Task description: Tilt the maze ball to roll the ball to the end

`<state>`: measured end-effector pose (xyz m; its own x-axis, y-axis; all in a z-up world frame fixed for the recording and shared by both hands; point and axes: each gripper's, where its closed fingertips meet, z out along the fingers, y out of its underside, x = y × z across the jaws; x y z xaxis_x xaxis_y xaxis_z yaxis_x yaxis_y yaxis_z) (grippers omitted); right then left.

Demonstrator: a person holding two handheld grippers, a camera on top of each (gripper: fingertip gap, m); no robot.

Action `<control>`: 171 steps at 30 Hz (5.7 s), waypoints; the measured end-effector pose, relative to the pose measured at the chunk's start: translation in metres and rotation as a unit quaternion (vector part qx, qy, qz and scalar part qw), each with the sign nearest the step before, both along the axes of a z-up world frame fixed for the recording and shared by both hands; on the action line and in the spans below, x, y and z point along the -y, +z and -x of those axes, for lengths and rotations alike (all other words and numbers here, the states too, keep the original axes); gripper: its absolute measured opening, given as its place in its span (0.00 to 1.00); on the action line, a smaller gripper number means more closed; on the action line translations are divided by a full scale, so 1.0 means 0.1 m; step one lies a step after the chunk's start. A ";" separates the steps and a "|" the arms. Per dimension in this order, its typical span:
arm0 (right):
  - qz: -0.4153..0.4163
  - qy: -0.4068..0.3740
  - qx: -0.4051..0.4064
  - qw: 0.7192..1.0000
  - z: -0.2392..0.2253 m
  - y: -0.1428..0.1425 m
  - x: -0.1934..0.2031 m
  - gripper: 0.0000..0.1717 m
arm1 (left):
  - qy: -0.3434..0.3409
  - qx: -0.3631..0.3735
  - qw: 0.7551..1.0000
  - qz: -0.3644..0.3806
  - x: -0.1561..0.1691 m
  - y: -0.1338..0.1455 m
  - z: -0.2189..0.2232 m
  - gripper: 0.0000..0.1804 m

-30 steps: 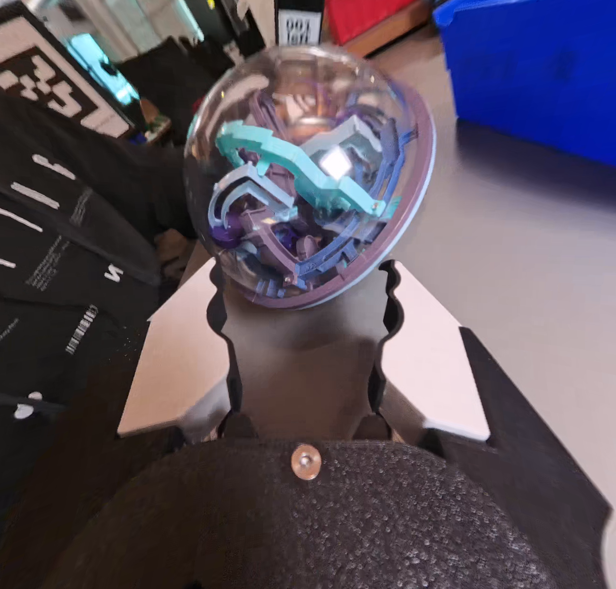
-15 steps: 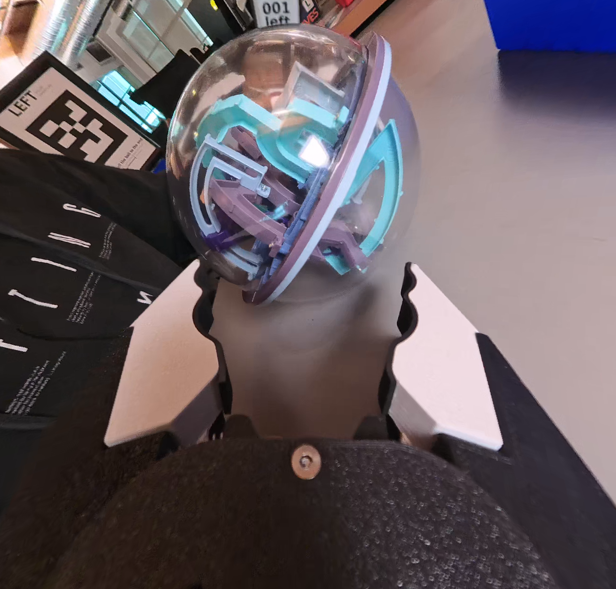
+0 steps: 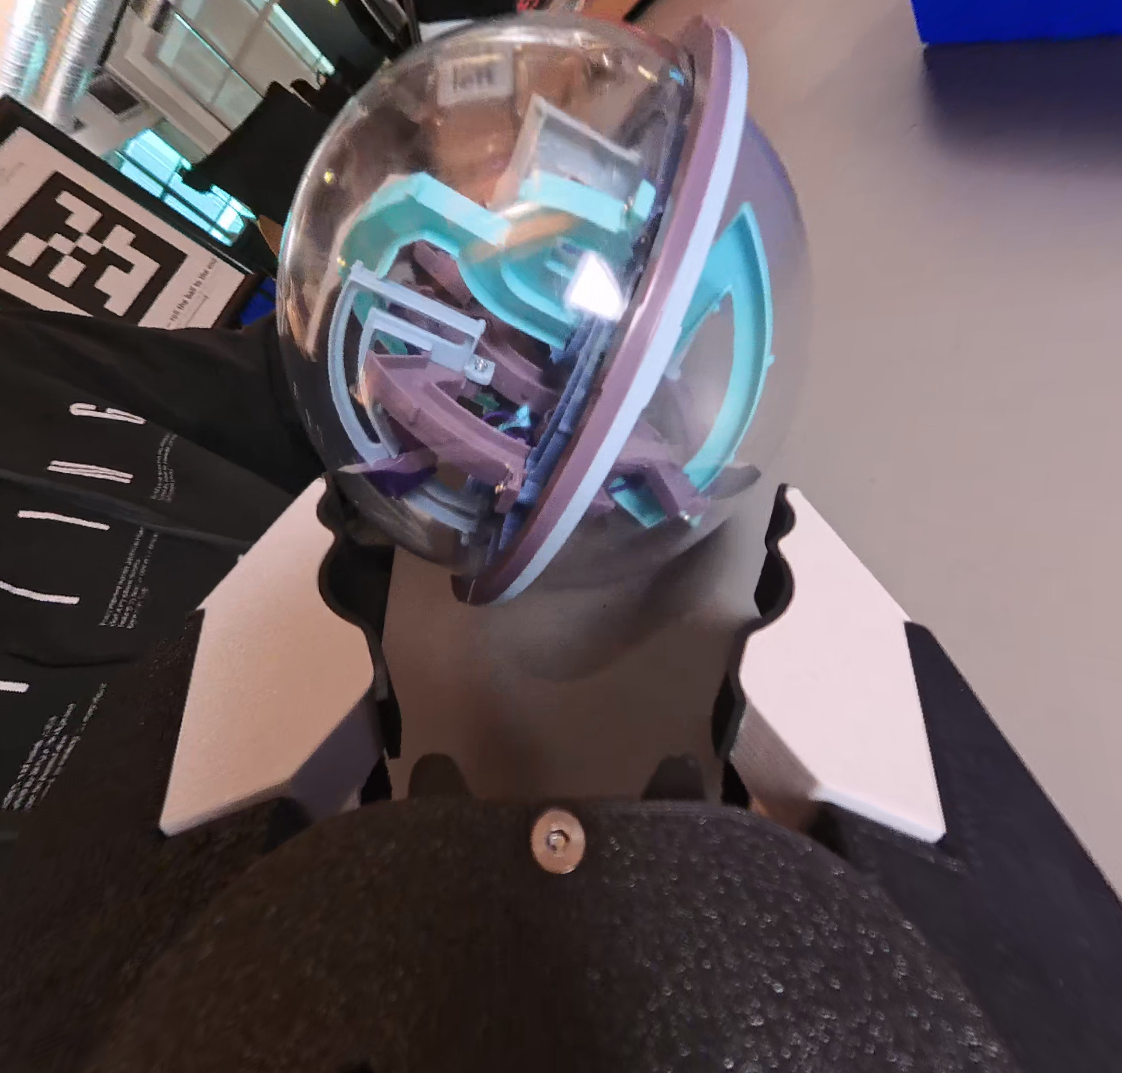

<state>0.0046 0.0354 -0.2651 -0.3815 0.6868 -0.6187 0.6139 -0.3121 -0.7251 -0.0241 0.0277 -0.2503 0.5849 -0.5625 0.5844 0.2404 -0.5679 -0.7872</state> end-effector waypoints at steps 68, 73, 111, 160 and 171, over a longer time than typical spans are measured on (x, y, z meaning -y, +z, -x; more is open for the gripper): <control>-0.342 0.063 -0.502 0.792 -0.06 2.48 -0.18 0.86 | 0.025 -0.425 0.662 -0.617 -0.05 2.52 -0.40 0.86; -0.372 0.065 -0.506 0.776 -0.15 2.49 -0.13 0.86 | 0.024 -0.446 0.642 -0.624 -0.01 2.52 -0.48 0.86; -0.304 0.012 -0.445 0.842 0.06 2.51 -0.41 0.86 | 0.058 -0.375 0.747 -0.546 -0.39 2.41 -0.15 0.86; -0.175 0.002 -0.366 0.914 0.38 2.26 -0.66 0.86 | 0.061 -0.304 0.838 -0.448 -0.62 2.21 0.16 0.86; -0.151 -0.004 -0.341 0.928 0.45 2.18 -0.72 0.86 | 0.061 -0.285 0.857 -0.425 -0.68 2.14 0.24 0.86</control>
